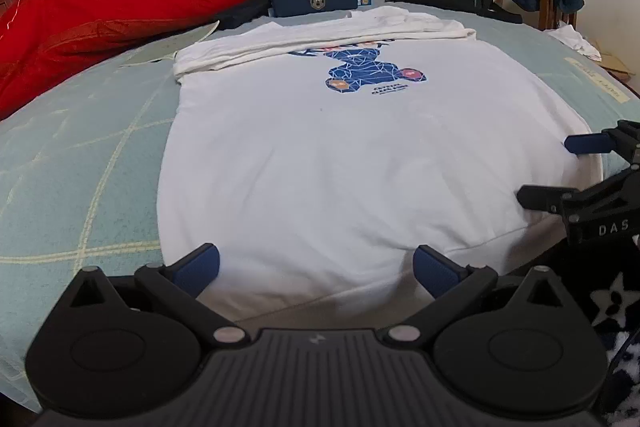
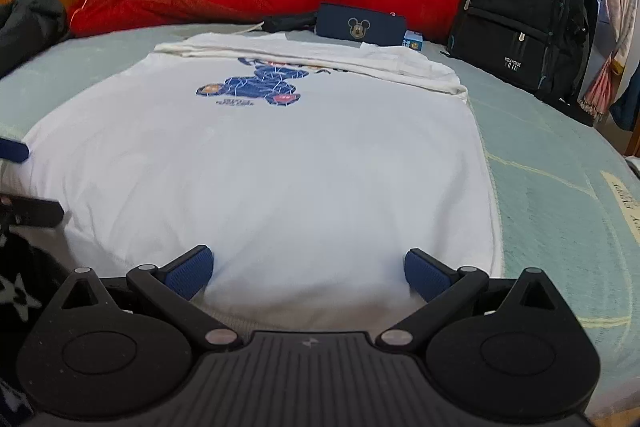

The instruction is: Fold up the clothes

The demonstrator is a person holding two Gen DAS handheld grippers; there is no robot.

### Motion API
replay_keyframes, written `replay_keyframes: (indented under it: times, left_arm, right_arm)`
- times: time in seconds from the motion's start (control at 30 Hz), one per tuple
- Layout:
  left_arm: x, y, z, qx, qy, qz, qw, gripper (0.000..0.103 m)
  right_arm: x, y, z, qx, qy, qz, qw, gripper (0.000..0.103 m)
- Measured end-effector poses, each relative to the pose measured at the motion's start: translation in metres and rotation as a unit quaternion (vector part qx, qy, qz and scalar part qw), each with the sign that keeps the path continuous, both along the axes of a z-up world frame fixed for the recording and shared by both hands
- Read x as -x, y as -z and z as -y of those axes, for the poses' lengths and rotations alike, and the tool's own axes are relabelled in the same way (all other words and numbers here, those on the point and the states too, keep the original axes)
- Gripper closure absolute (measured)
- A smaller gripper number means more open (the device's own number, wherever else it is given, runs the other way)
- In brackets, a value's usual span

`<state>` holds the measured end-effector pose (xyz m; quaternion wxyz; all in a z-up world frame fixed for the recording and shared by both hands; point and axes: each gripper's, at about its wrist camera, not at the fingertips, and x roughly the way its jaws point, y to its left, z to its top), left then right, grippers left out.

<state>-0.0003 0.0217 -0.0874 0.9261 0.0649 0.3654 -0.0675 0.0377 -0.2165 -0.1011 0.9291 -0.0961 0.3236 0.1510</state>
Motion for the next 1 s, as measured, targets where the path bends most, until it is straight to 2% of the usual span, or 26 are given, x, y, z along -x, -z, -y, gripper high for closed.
replay_keyframes:
  times: [0.1,0.2,0.37,0.57,0.77,1.0]
  left_arm:
    - [0.004,-0.008,-0.003,-0.003,-0.003,0.014,0.9999,0.001]
    - [0.006,-0.012,-0.003,-0.018,-0.003,0.023,0.9996,0.001]
    - [0.005,-0.009,-0.004,-0.02,-0.005,0.017,0.9996,0.001]
    - [0.006,-0.012,-0.012,-0.022,-0.023,0.025,0.9992,0.001]
    - [0.008,-0.014,-0.016,-0.029,-0.03,0.03,0.9987,0.001]
    - [0.012,-0.014,-0.008,-0.032,-0.02,0.033,0.9987,0.001]
  right_arm:
    - [0.009,-0.004,-0.006,0.025,-0.023,0.006,0.999,0.0]
    - [0.024,-0.004,-0.016,0.05,-0.066,0.035,0.996,0.0]
    - [0.03,-0.005,-0.041,0.085,-0.115,0.046,0.989,0.0]
    - [0.021,-0.013,-0.059,0.077,-0.151,0.045,0.985,0.0]
    - [0.03,0.009,-0.067,0.174,-0.185,0.051,0.966,0.0]
    - [0.042,0.032,-0.061,0.243,-0.175,0.074,0.951,0.0]
